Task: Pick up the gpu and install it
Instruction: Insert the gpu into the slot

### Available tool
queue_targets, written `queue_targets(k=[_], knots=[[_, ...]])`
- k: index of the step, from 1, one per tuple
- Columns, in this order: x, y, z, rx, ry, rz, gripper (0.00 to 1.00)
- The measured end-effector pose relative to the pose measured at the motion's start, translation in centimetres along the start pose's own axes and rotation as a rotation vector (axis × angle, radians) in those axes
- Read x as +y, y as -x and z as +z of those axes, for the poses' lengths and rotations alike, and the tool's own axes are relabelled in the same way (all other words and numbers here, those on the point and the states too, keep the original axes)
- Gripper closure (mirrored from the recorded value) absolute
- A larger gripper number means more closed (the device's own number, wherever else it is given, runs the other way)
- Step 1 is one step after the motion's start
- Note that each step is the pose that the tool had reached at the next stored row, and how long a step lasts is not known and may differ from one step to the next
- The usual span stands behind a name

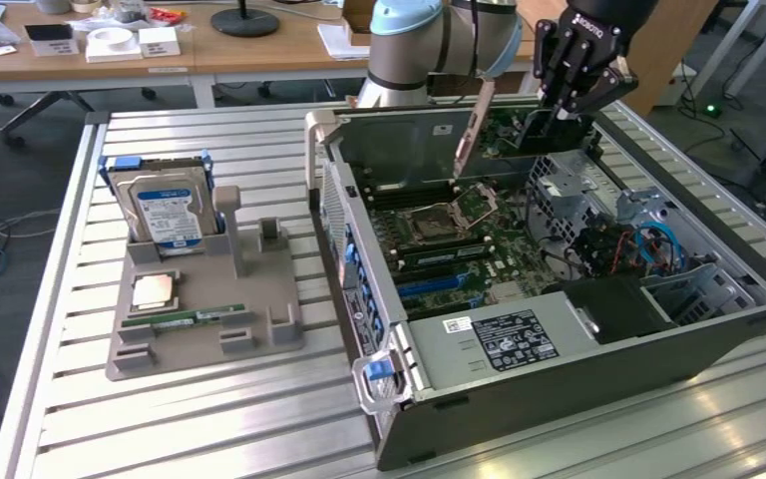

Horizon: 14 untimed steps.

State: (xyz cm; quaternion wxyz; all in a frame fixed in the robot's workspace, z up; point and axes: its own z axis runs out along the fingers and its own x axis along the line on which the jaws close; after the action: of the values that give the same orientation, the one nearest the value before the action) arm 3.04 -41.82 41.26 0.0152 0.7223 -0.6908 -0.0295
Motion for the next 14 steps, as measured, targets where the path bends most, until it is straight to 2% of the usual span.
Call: queue_targets(k=[14], knots=[[0.61, 0.03, 0.04, 0.0001, 0.0000, 0.000, 0.74]])
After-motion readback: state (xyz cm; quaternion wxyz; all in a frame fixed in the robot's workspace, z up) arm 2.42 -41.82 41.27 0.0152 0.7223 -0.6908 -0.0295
